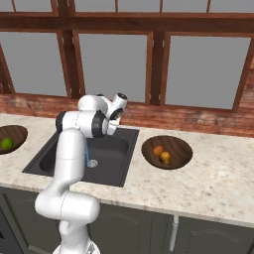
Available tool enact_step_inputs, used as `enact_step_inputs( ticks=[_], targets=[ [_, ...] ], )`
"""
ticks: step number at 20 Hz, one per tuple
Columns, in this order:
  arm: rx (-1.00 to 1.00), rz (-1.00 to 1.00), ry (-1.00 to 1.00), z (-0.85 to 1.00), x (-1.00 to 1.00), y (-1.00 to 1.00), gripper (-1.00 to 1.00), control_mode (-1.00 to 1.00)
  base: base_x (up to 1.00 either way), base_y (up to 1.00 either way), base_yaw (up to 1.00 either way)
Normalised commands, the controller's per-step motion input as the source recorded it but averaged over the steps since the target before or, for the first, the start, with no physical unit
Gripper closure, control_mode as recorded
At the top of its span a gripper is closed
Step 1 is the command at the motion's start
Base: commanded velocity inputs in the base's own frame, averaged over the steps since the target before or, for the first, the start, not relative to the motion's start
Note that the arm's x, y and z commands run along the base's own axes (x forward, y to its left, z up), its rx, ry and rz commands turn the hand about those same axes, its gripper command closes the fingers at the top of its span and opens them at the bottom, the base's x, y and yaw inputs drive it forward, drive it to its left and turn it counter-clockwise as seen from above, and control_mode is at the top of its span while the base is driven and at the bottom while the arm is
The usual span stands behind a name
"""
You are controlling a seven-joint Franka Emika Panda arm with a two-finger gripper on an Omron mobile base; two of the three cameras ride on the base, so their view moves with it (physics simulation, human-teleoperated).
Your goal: Pick the mangos from the sink and place them in one bowl. Place the lime in the other bowl. Then turn off the sink faucet.
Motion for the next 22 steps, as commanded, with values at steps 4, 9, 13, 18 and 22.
enact_step_inputs(
  ticks=[4,9,13,18,22],
  targets=[
    [-0.42,0.0,-0.15,1.0,0.56,1.0,-1.0,-1.0,0.0,0.0,0.0],
    [-0.31,0.0,-0.24,0.96,0.44,1.0,-1.0,-1.0,0.0,0.0,0.0],
    [-0.3,0.0,-0.32,0.41,0.15,1.0,-1.0,-1.0,0.0,0.0,0.0],
    [-0.4,-0.02,-0.57,0.55,0.02,1.0,-1.0,-1.0,0.0,0.0,0.0],
    [-0.22,-0.03,-0.74,0.35,-0.71,0.67,-1.0,-1.0,0.0,0.0,0.0]
  ],
)
